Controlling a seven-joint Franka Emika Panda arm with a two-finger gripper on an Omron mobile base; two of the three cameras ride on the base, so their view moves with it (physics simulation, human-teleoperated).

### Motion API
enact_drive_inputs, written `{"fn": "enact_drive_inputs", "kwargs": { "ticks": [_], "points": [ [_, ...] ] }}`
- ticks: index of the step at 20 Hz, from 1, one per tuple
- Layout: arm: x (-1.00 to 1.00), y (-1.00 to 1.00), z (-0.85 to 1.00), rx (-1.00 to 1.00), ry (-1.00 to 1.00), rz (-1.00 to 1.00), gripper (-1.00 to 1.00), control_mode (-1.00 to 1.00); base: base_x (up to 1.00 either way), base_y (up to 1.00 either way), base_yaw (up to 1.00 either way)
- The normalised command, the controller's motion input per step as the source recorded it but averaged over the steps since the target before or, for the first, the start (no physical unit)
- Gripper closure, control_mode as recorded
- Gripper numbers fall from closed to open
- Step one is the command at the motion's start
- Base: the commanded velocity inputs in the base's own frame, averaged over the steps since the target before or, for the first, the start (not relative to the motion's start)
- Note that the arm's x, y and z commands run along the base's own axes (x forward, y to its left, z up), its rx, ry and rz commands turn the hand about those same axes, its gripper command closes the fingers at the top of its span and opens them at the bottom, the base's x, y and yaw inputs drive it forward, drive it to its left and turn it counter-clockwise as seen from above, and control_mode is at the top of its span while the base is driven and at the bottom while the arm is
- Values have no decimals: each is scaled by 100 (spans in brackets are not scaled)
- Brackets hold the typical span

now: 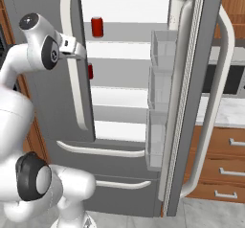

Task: Open the fridge, grab two sodas, and place both sodas inside the bowl with ice on the dining counter.

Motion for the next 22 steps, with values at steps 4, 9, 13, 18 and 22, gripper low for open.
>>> {"fn": "enact_drive_inputs", "kwargs": {
  "ticks": [4, 9, 13, 18, 22],
  "points": [
    [53, 18, -19, 4, 0, 0, -100, -100, 0, 0, 0],
    [45, 12, -18, 4, -2, 0, -100, -100, 0, 0, 0],
    [49, 3, -13, 1, -1, 0, -100, -100, 0, 0, 0],
    [51, 3, -13, 0, 0, 0, -100, -100, 0, 0, 0],
    [52, 8, -7, 0, 0, 0, 100, -100, 0, 0, 0]
  ]
}}
